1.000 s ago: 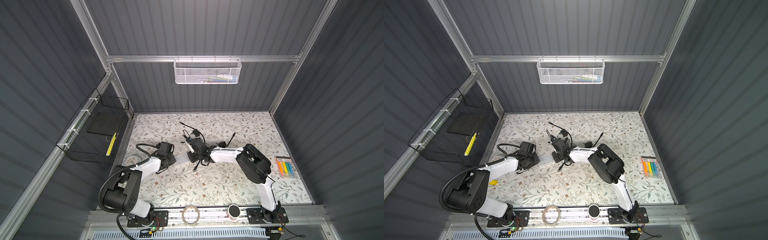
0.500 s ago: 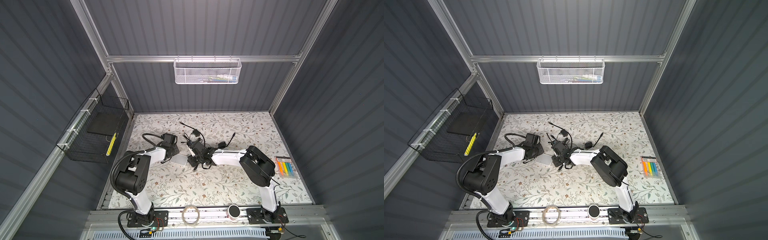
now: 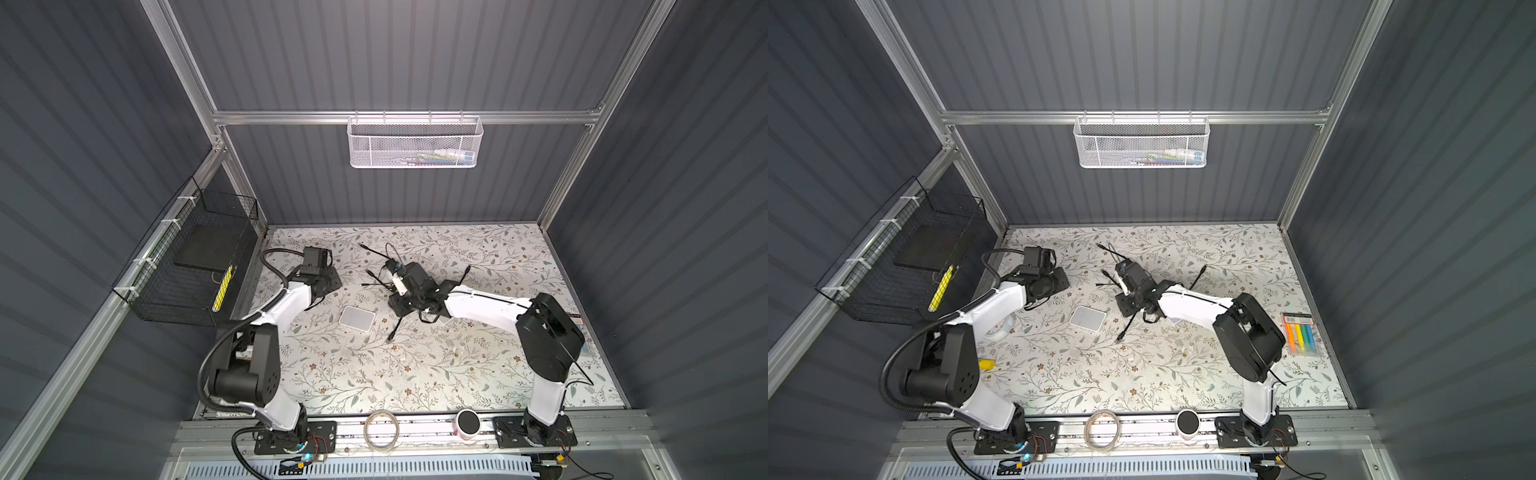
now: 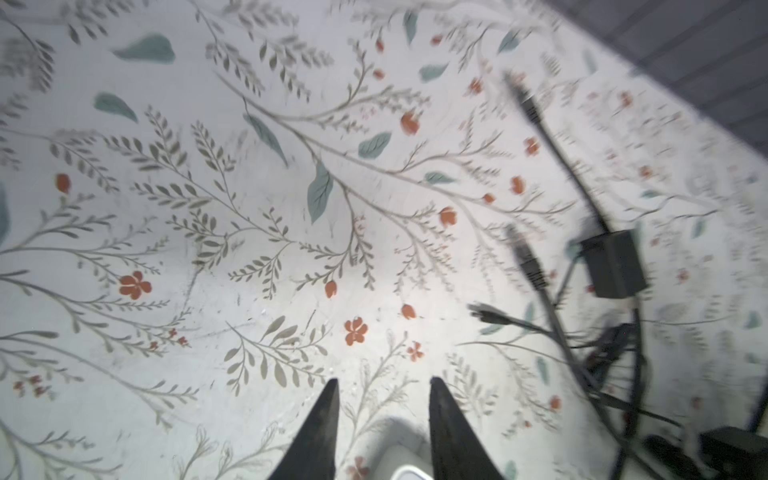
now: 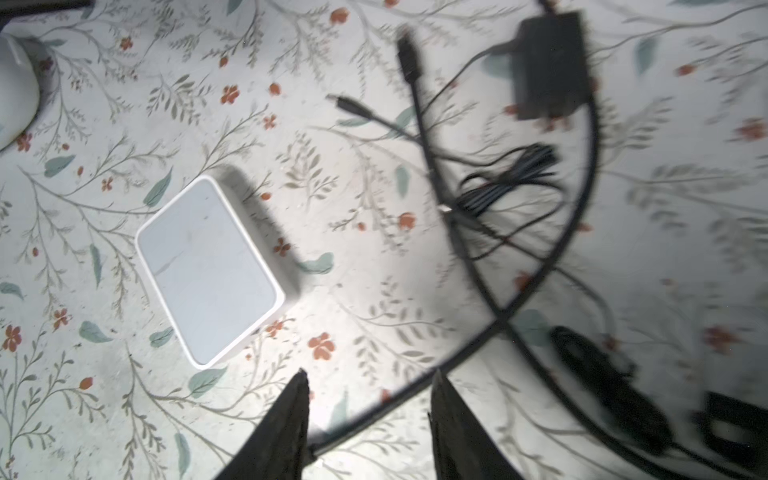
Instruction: Insert the plug into the switch port
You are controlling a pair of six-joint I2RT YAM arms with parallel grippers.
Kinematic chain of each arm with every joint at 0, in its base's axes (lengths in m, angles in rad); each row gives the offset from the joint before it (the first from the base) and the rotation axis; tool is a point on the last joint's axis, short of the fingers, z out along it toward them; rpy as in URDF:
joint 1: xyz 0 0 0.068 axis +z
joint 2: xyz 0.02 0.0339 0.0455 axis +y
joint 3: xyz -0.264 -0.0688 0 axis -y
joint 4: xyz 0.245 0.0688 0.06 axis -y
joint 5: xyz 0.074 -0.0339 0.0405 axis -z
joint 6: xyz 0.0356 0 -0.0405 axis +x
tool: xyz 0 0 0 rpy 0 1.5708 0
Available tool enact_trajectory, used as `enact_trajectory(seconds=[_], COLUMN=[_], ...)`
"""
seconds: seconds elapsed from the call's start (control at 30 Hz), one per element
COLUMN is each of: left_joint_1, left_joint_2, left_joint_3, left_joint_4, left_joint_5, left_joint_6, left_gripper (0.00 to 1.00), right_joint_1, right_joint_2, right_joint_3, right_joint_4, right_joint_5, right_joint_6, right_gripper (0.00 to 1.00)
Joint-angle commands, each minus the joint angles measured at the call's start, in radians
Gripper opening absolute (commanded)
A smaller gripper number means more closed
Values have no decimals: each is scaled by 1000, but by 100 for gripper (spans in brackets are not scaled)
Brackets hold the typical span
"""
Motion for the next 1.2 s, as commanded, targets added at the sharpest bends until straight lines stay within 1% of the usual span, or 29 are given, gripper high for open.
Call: enact_trajectory(seconds=[0.0, 0.07, 0.13, 0.2, 0.27, 0.37, 0.43, 0.5, 0.57, 0.67, 0.83, 0.93, 1.03, 1.13, 1.17], left_joint_1=[-7, -7, -7, -7, -7, -6, -5, -5, -6, -5, -5, -4, -5, -5, -5], left_joint_2=[-103, -163, -222, -267, -289, -313, -326, -330, -326, -323, -315, -320, -324, -325, -322], left_joint_3=[-5, -41, -69, -81, -75, -84, -99, -111, -115, -114, -109, -111, -112, -111, -110], left_joint_4=[-113, -117, -117, -135, -170, -186, -179, -170, -167, -166, -175, -177, -180, -180, -176], left_joint_5=[71, 107, 129, 133, 135, 139, 151, 180, 203, 209, 210, 206, 206, 209, 208], left_joint_6=[83, 101, 124, 150, 176, 187, 187, 188, 188, 186, 191, 188, 187, 186, 186], left_gripper=[43, 49, 54, 60, 62, 63, 64, 64, 64, 64, 64, 64, 63, 62, 62], right_joint_1=[-84, -120, -139, -149, -158, -171, -172, -171, -173, -174, -173, -173, -172, -171, -168], right_joint_2=[38, 83, 133, 186, 218, 237, 246, 263, 274, 294, 347, 368, 358, 306, 291], right_joint_3=[75, 146, 218, 288, 332, 349, 352, 367, 374, 384, 416, 427, 431, 405, 405], right_joint_4=[-135, -199, -268, -335, -370, -375, -377, -384, -386, -379, -356, -338, -344, -355, -372], right_joint_5=[28, 23, 5, 20, 10, -29, -22, -1, -7, -24, -17, 2, 33, 33, 44], right_joint_6=[-150, -200, -279, -365, -427, -491, -535, -559, -569, -562, -539, -528, -522, -537, -543], right_gripper=[50, 50, 52, 53, 55, 56, 56, 55, 54, 53, 48, 39, 24, 13, 7])
